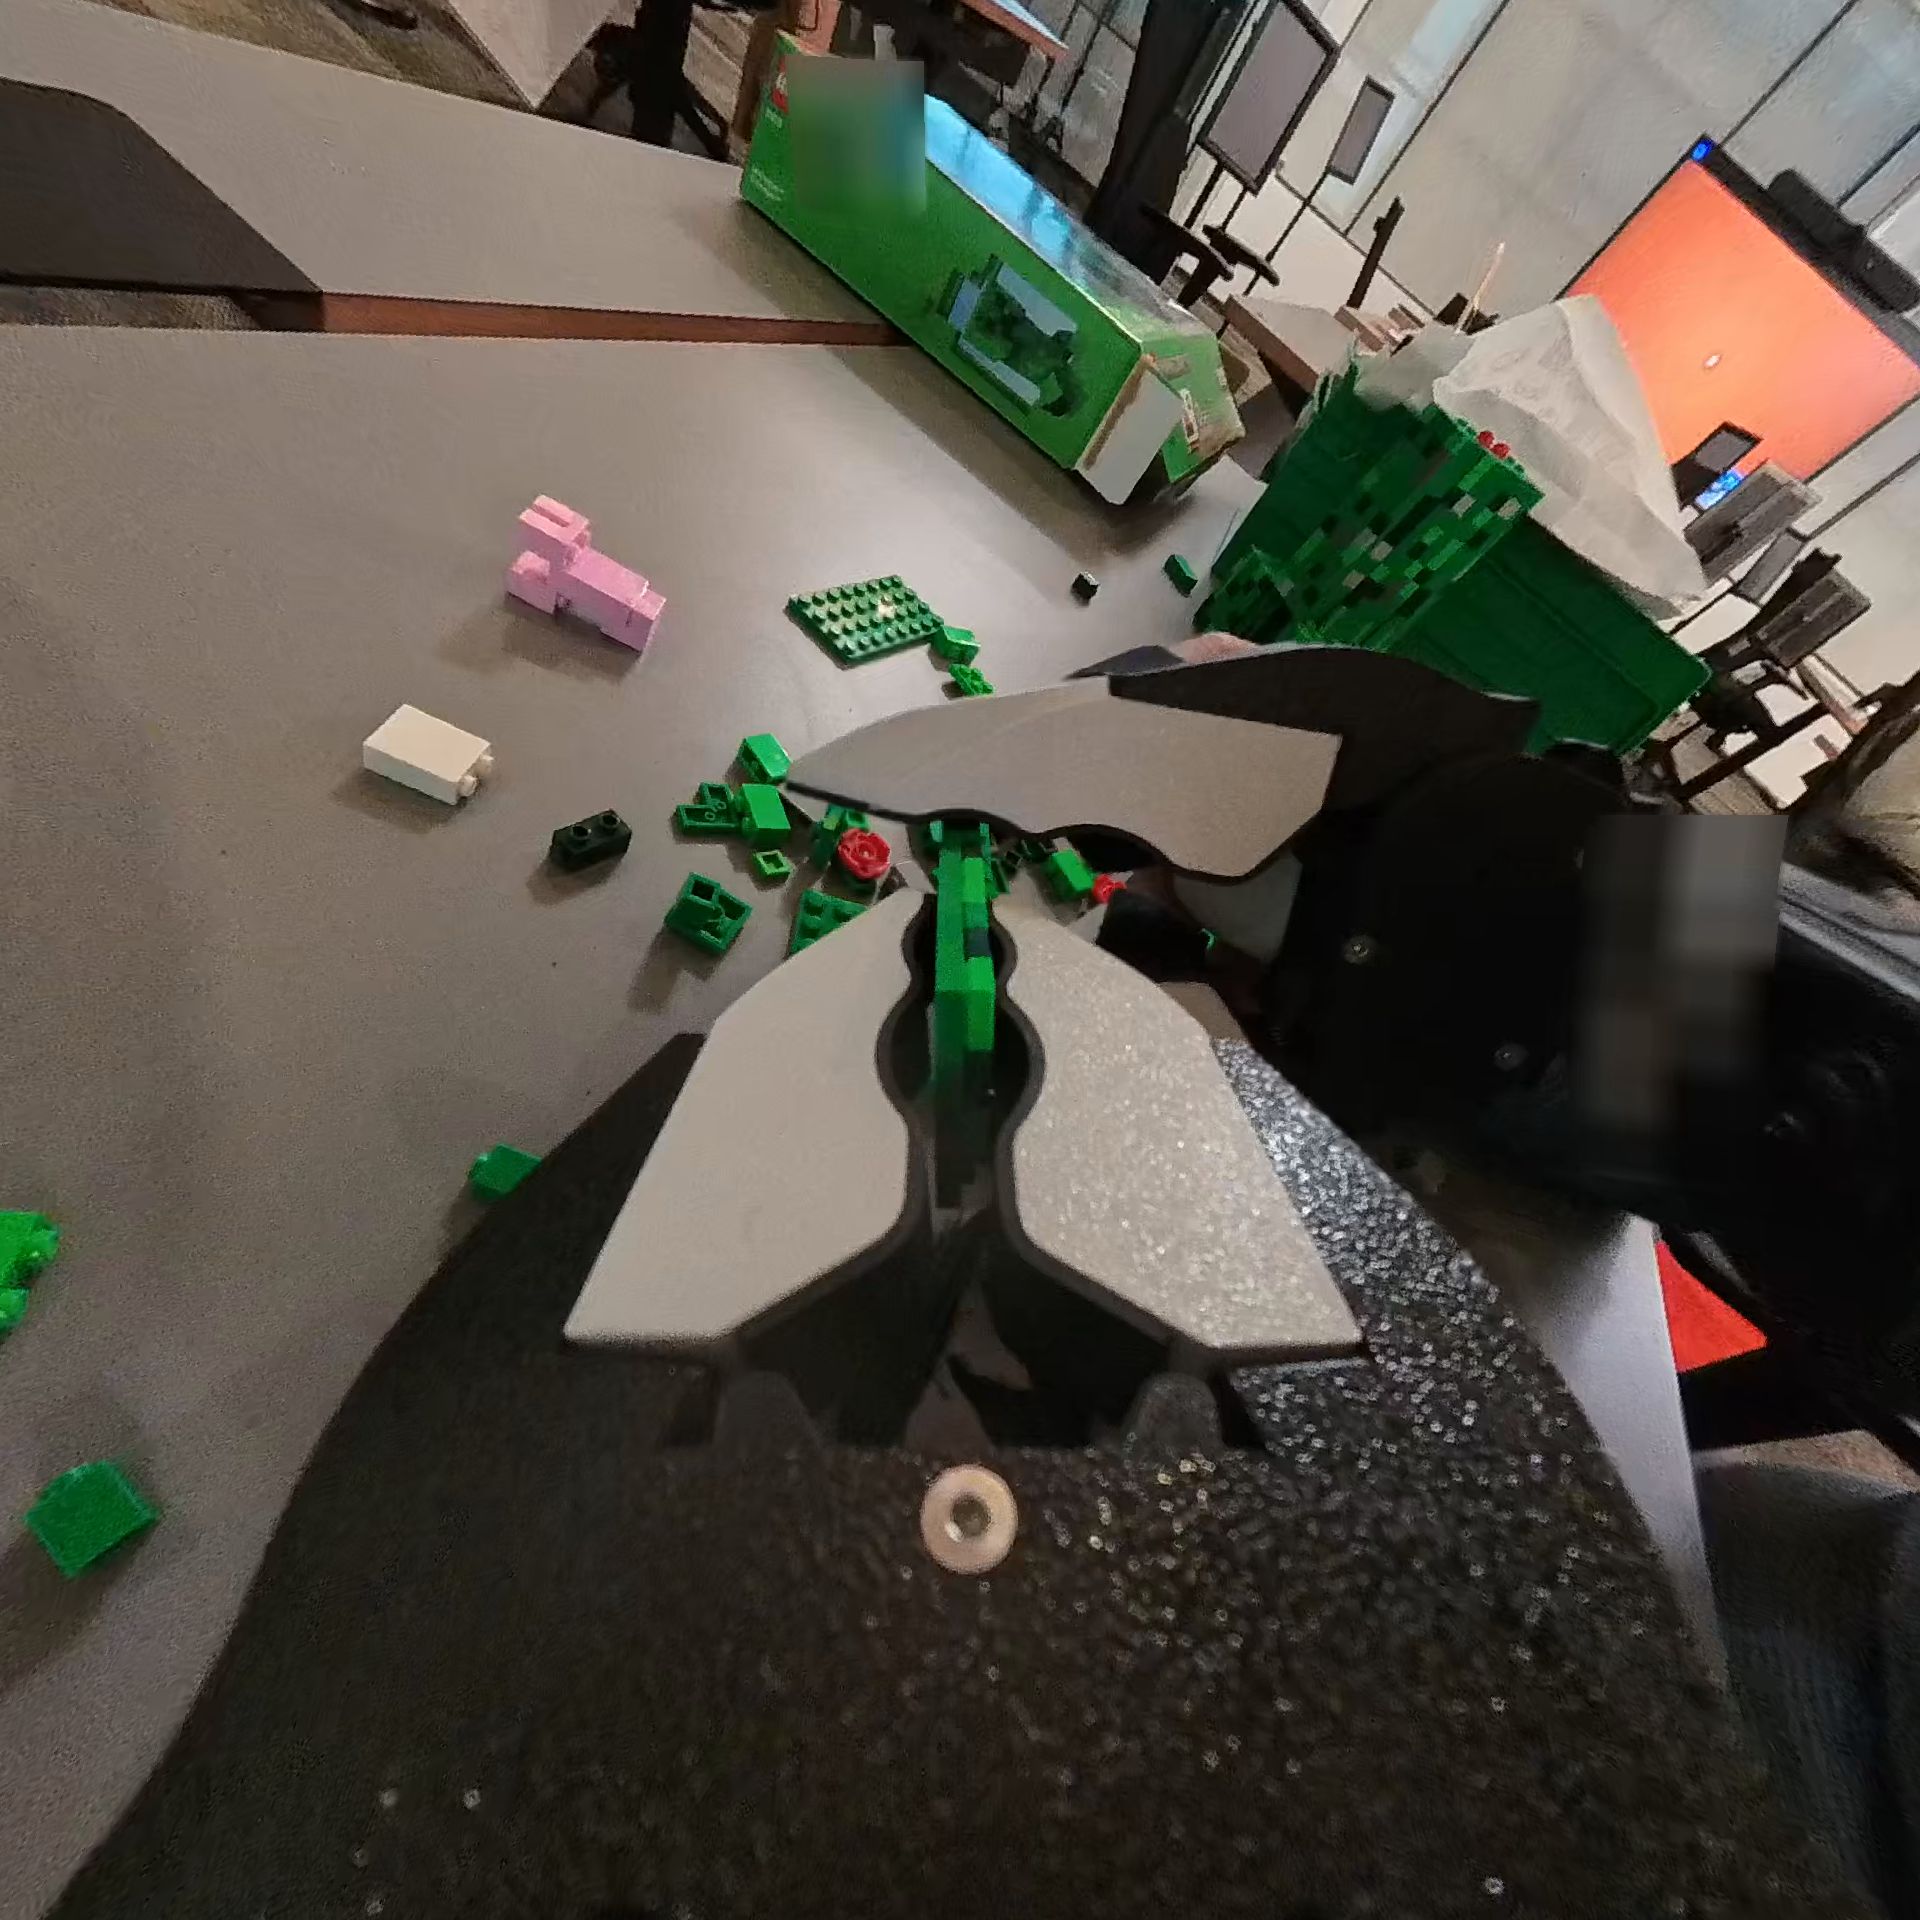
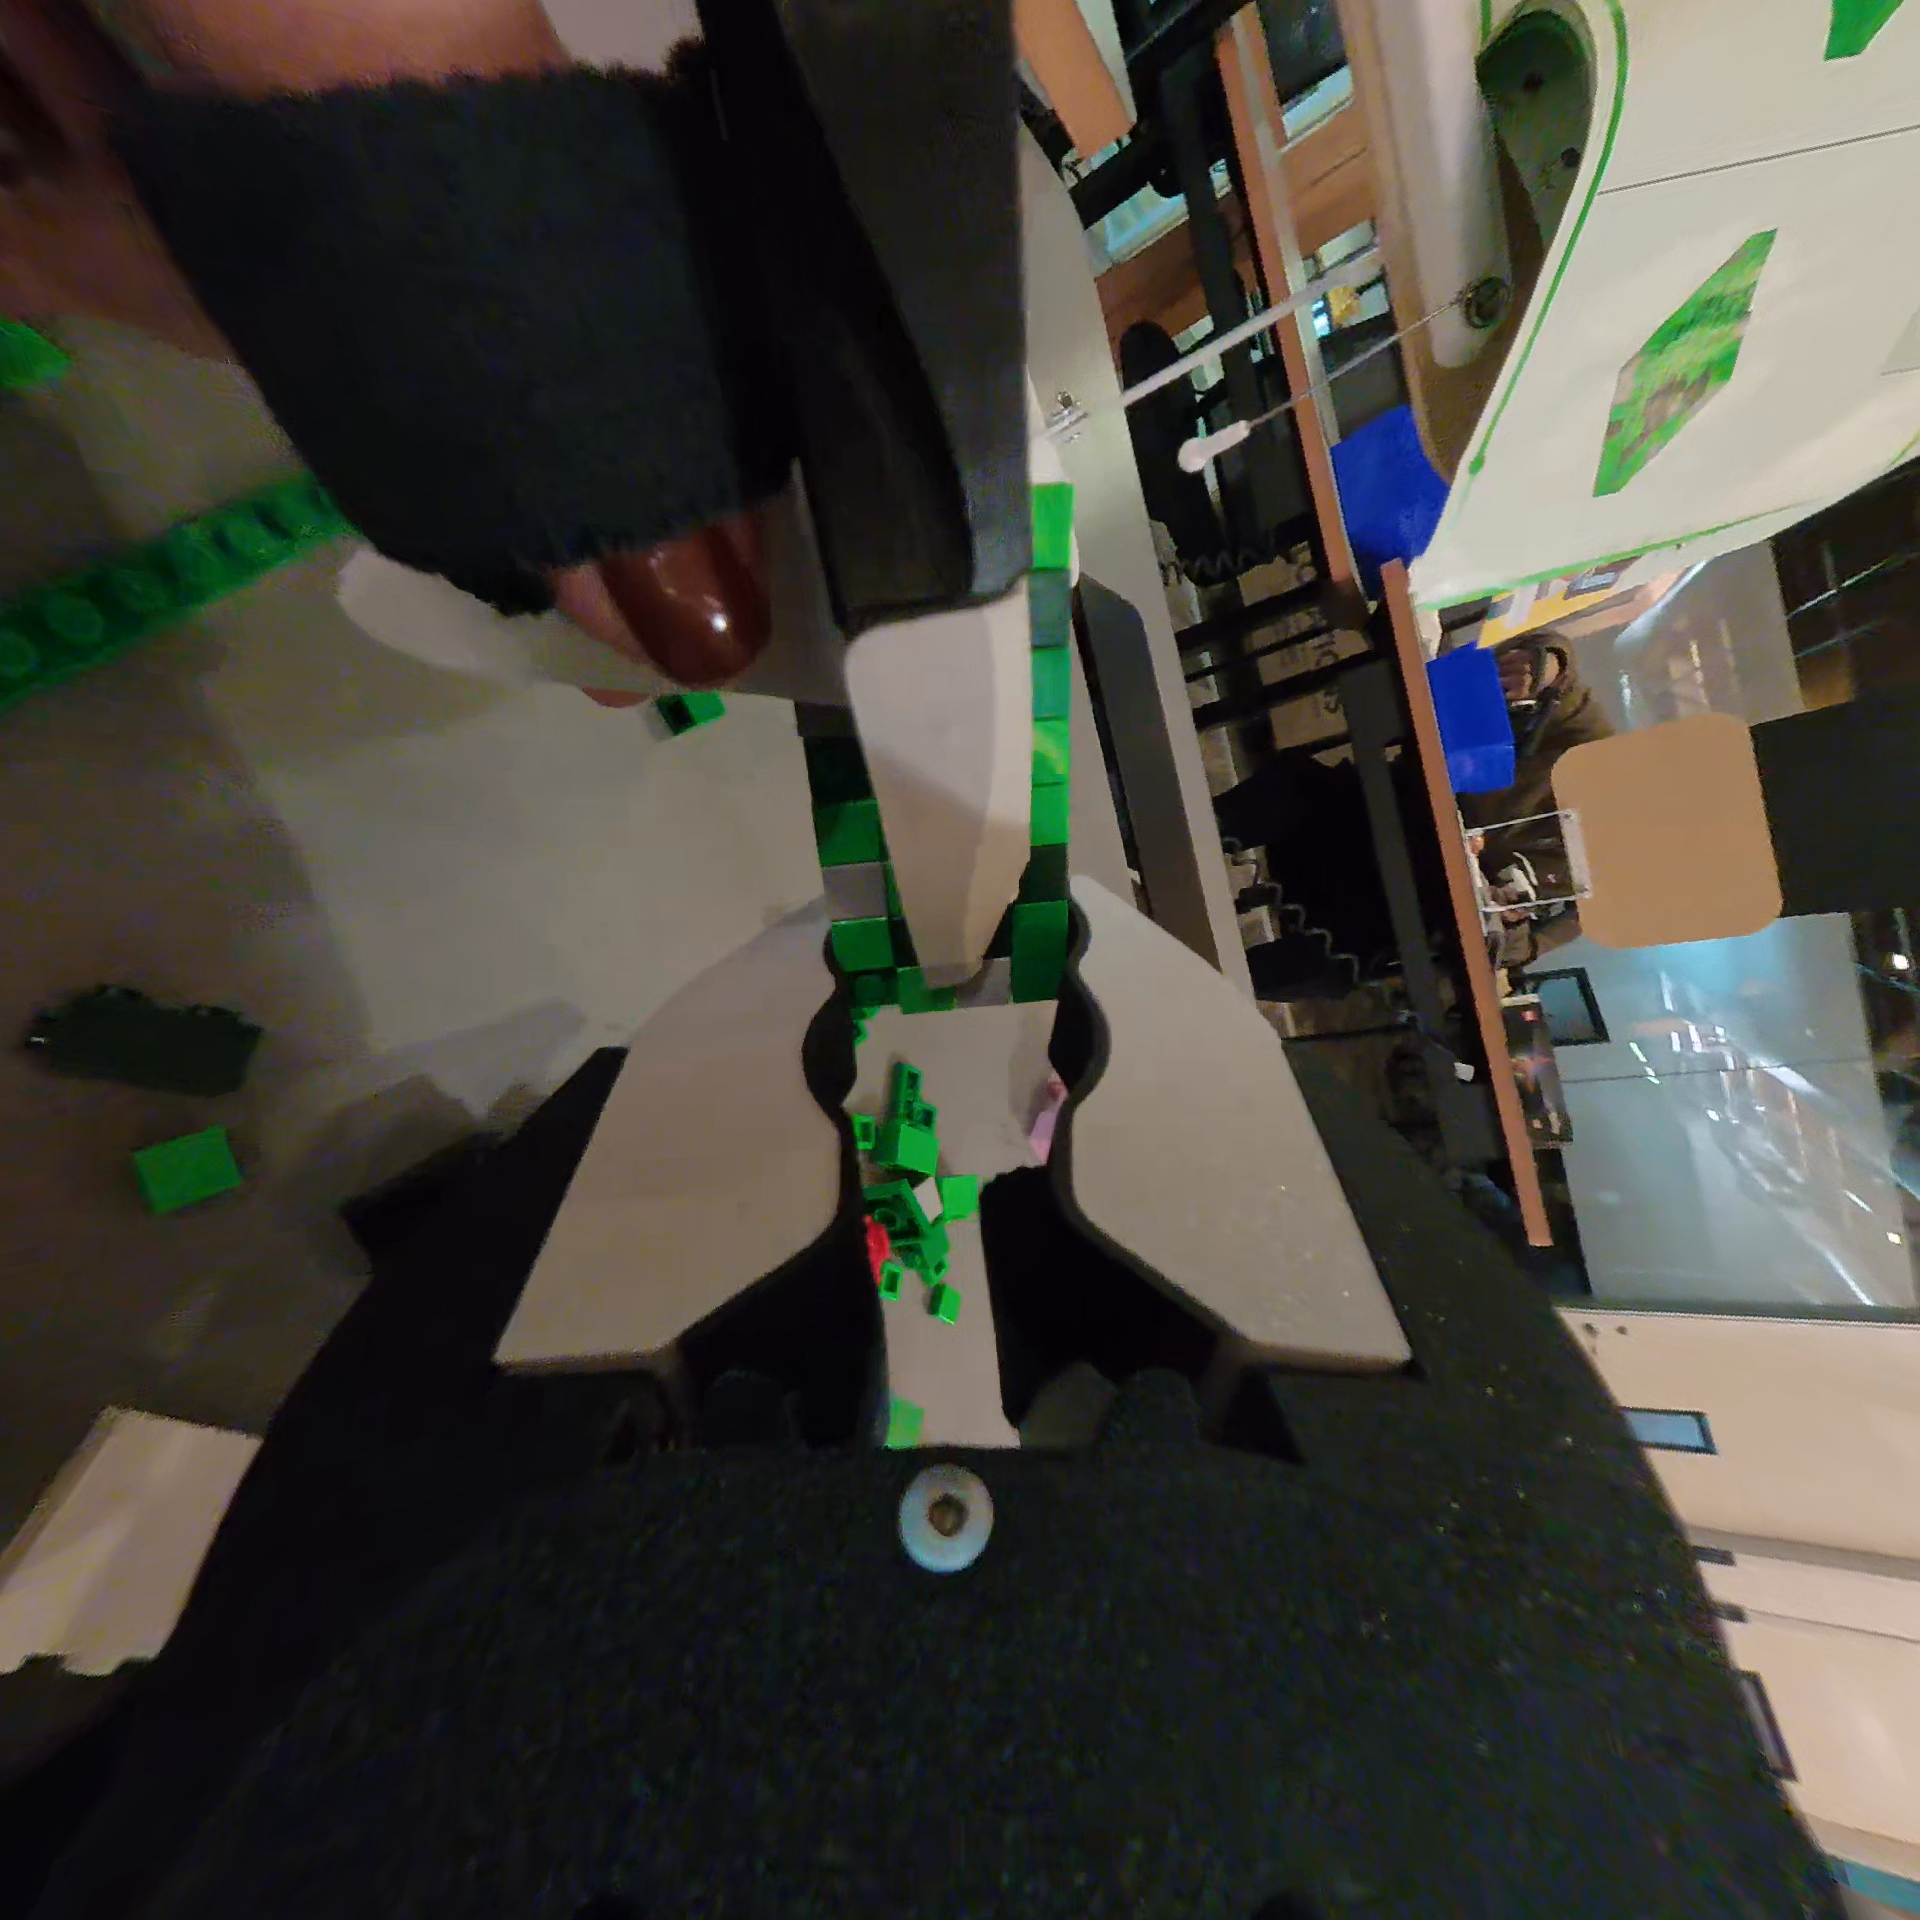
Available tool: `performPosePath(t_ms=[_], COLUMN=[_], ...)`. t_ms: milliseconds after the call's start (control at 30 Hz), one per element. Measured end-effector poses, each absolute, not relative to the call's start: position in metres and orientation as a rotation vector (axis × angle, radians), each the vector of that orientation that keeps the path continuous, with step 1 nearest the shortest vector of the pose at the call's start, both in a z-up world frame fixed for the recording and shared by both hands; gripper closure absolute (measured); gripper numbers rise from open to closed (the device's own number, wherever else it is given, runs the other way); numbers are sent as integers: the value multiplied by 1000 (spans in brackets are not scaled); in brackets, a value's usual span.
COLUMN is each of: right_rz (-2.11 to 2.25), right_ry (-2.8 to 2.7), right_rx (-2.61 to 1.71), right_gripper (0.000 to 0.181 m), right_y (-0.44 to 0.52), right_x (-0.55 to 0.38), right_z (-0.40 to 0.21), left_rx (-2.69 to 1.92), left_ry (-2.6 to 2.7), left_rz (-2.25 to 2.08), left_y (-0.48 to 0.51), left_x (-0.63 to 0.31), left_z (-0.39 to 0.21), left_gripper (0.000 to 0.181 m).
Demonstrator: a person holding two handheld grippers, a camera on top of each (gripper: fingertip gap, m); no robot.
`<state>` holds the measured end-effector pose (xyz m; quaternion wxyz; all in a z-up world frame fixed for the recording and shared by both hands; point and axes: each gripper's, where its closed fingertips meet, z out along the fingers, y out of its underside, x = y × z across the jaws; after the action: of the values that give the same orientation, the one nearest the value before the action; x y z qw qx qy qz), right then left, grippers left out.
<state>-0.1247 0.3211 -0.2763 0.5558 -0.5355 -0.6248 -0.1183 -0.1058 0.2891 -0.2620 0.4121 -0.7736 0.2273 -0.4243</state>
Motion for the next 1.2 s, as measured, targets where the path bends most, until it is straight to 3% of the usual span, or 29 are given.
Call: performPosePath(t_ms=[267, 733, 867, 1000, 1200], right_rz=[-510, -701, -808, -703, -386], right_ry=[-1430, -1412, -1408, -1437, -1482], right_rx=[-1149, -1096, -1018, -1162, -1352], right_gripper=[147, 148, 155, 150, 126], right_y=[328, 339, 338, 337, 328], right_x=[-122, -110, -105, -100, -100], right_z=[-267, -272, -271, -284, -297], left_rx=[-1920, -1956, -1946, -2010, -2044], left_ry=[357, 217, 159, 235, 386], left_rz=[-1310, -1373, -1448, -1296, -1018], left_y=[292, 304, 306, 308, 312], left_x=[-106, -100, -96, -96, -105], left_z=[-256, -266, -267, -277, -282], left_gripper=[174, 173, 175, 175, 175])
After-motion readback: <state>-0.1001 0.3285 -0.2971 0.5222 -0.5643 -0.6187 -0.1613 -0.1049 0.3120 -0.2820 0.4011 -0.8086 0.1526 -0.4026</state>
